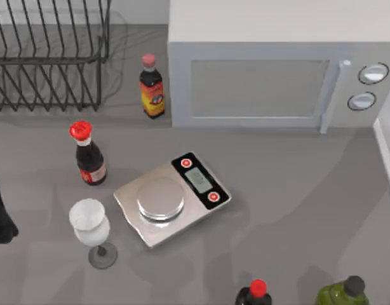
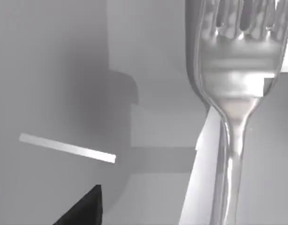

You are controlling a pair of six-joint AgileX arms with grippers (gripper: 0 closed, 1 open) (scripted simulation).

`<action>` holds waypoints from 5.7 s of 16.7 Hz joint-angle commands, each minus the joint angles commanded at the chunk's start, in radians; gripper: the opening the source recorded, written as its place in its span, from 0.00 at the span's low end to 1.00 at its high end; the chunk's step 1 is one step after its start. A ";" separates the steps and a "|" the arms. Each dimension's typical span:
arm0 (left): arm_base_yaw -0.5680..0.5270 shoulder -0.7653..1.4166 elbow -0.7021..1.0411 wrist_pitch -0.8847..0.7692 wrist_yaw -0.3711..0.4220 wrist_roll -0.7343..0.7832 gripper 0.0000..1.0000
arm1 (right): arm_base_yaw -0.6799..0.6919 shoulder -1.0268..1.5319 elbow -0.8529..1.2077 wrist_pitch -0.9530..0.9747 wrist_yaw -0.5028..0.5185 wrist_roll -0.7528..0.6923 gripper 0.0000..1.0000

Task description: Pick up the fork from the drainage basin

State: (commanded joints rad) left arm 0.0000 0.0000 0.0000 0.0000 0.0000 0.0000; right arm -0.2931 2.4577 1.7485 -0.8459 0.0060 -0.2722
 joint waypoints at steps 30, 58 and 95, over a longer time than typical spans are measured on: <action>0.000 0.000 0.000 0.000 0.000 0.000 1.00 | 0.001 0.022 -0.043 0.095 -0.012 0.012 0.00; 0.000 0.000 0.000 0.000 0.000 0.000 1.00 | 0.404 -0.651 -0.169 -0.459 -0.005 0.417 0.00; 0.000 0.000 0.000 0.000 0.000 0.000 1.00 | 0.726 -0.880 -0.839 -0.057 -0.006 0.715 0.45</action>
State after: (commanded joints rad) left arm 0.0000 0.0000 0.0000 0.0000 0.0000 0.0000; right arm 0.4328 1.5777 0.9096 -0.9027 0.0000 0.4429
